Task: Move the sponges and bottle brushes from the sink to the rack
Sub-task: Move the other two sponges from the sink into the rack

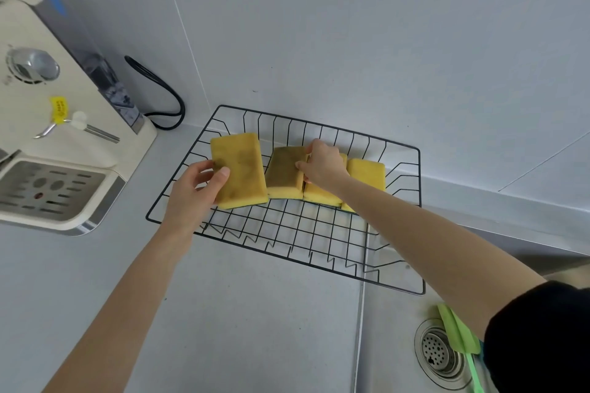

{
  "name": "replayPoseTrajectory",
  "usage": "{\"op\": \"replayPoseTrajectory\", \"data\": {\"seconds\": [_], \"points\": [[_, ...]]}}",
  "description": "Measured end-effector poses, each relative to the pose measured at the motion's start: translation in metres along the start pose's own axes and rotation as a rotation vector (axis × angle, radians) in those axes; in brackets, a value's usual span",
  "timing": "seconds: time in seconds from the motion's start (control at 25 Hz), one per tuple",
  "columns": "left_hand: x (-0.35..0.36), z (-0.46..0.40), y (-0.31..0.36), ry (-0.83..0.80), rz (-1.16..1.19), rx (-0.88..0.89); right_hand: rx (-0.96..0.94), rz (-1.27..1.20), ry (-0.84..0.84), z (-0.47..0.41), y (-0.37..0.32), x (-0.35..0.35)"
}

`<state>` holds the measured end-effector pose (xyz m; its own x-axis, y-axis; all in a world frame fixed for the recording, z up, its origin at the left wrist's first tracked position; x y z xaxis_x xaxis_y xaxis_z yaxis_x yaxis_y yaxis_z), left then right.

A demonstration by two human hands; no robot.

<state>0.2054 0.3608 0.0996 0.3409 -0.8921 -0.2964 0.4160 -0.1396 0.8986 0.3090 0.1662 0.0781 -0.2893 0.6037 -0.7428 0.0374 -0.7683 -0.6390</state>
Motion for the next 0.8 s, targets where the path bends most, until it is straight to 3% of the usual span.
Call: {"op": "replayPoseTrajectory", "data": {"seconds": [0.32, 0.52, 0.8], "points": [[0.001, 0.001, -0.002, -0.010, 0.009, -0.013, -0.179, 0.274, 0.038, 0.012, -0.017, -0.002], [0.002, -0.003, -0.003, -0.008, -0.015, -0.018, -0.448, 0.637, -0.125, 0.022, -0.014, 0.038], [0.008, -0.016, -0.002, 0.010, -0.104, -0.009, -0.412, 0.652, 0.004, 0.013, 0.006, 0.047]]}}
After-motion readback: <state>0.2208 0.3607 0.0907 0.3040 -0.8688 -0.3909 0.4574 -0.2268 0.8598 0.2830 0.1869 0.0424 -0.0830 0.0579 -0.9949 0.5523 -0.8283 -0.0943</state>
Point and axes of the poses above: each hand's wrist, its own z-axis away from the middle knuckle, its own x-axis out of the palm, y = z × x, the point moved 7 cm from there along -z, towards the middle knuckle, and after that the axes turned 7 degrees about -x, right-handed, at the moved point
